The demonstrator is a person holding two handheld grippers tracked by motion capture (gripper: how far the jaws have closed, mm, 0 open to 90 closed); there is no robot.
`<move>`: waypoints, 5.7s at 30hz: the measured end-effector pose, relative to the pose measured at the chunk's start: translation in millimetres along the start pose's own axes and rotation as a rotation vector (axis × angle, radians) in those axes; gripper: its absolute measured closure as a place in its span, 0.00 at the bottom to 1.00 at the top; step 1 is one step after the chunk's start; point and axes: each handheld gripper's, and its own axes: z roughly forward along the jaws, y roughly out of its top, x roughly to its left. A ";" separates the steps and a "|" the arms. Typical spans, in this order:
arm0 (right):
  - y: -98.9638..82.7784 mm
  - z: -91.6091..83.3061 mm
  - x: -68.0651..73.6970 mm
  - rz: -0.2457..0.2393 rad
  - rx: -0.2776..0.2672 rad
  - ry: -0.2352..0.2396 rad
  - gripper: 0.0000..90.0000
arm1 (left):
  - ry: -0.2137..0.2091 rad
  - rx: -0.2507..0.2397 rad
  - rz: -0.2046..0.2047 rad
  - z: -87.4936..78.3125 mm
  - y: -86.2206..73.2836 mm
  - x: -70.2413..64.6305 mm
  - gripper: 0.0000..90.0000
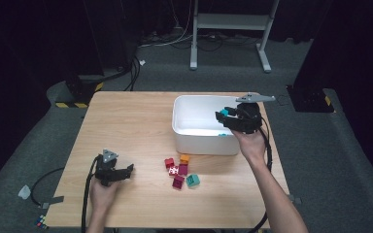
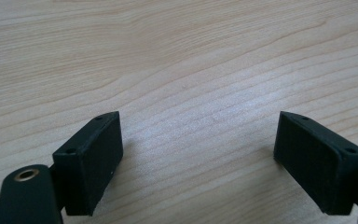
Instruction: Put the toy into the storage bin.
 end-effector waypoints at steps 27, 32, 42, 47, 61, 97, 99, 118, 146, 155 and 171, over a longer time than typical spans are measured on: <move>13.6 48.8 -13.8 0.047 0.057 -0.048 0.61 | 0.000 0.000 0.001 0.0 0.0 0.0 0.17; 11.9 55.1 -16.5 0.054 0.074 -0.061 0.61 | 0.000 -0.002 -0.002 0.1 0.0 -0.2 0.17; 9.8 64.0 -16.2 0.050 0.099 -0.070 0.61 | 0.000 0.000 0.000 0.0 0.0 0.0 0.17; 10.0 66.6 -14.9 0.039 0.103 -0.070 0.60 | 0.000 0.000 0.000 0.0 0.0 0.0 0.17; 7.6 68.0 -14.5 0.026 0.107 -0.067 0.45 | 0.000 0.000 0.000 0.0 0.0 0.0 0.17; -17.6 6.2 -1.4 0.024 -0.057 0.040 0.40 | 0.000 -0.002 -0.003 0.2 0.0 -0.3 0.17; -18.2 2.9 -0.5 0.021 -0.062 0.043 0.40 | 0.000 -0.002 -0.002 0.1 0.0 -0.2 0.17; -38.8 -17.7 8.3 0.014 -0.094 0.070 0.41 | 0.000 0.001 0.002 0.0 0.1 0.0 0.17; -111.2 -2.6 44.3 0.016 -0.044 0.141 0.40 | 0.000 -0.001 0.000 0.1 0.0 -0.2 0.17; -141.0 13.6 57.4 0.022 -0.002 0.148 0.39 | 0.001 0.002 0.003 0.0 0.1 0.0 0.17; -169.7 44.9 82.1 -0.033 0.120 0.158 0.36 | 0.001 -0.002 -0.001 0.2 0.0 -0.3 0.17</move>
